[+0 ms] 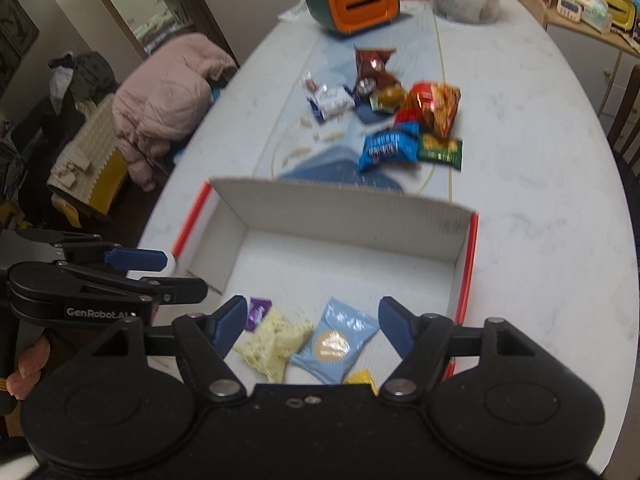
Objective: Organize snacks
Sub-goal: 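Lift both tools out of the box toward the snack pile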
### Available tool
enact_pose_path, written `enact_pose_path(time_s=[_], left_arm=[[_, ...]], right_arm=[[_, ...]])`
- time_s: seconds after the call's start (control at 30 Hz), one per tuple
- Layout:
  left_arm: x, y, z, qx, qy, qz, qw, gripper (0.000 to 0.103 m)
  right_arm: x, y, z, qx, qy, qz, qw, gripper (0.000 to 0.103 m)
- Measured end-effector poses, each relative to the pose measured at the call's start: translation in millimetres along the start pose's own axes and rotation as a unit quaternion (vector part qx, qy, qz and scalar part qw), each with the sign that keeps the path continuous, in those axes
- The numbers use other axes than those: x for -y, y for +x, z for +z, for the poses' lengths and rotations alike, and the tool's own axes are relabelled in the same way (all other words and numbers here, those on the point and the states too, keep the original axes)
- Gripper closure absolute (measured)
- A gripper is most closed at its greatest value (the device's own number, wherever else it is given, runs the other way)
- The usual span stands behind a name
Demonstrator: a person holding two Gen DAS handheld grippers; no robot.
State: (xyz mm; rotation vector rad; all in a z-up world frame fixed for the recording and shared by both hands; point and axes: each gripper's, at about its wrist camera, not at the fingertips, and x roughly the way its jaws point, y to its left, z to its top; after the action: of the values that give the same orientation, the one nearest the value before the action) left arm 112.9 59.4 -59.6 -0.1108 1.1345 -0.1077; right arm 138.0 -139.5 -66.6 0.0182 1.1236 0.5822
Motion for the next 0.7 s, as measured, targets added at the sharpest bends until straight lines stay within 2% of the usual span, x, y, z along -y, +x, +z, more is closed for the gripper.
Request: enact_pose_path(time_s=[0.23,0.3,0.37,0.67,0.7], left_arm=[[-12.5,-45.9,24.7,0.071,-0.003,0.024,0.9972,0.041],[-14.6,-56.1,33.1,0.087,0.000,0.029,0.9958,0.034],[-16.1,-65.0,41.9,0.103,0.004,0.036,0.9940,0.032],[-10.4,-78.2,89.4,0.127,0.034,0.039,0.9906,0.031],[-9.8,-77.8,94.8,0.126,0.039,0.037,0.9906,0.028]], right_arm=[[-5.7,-25.2,24.7,0.038,-0.009,0.005,0.999,0.021],[-6.9,-30.9,33.8,0.049,-0.014,0.002,0.999,0.018],[-6.8,-35.9,42.8,0.061,-0.016,-0.002,0.998,0.015],[2.0,-44.8,92.1,0.093,-0.009,-0.023,0.995,0.010],[4.1,-45.5,98.5,0.096,-0.007,-0.025,0.995,0.009]])
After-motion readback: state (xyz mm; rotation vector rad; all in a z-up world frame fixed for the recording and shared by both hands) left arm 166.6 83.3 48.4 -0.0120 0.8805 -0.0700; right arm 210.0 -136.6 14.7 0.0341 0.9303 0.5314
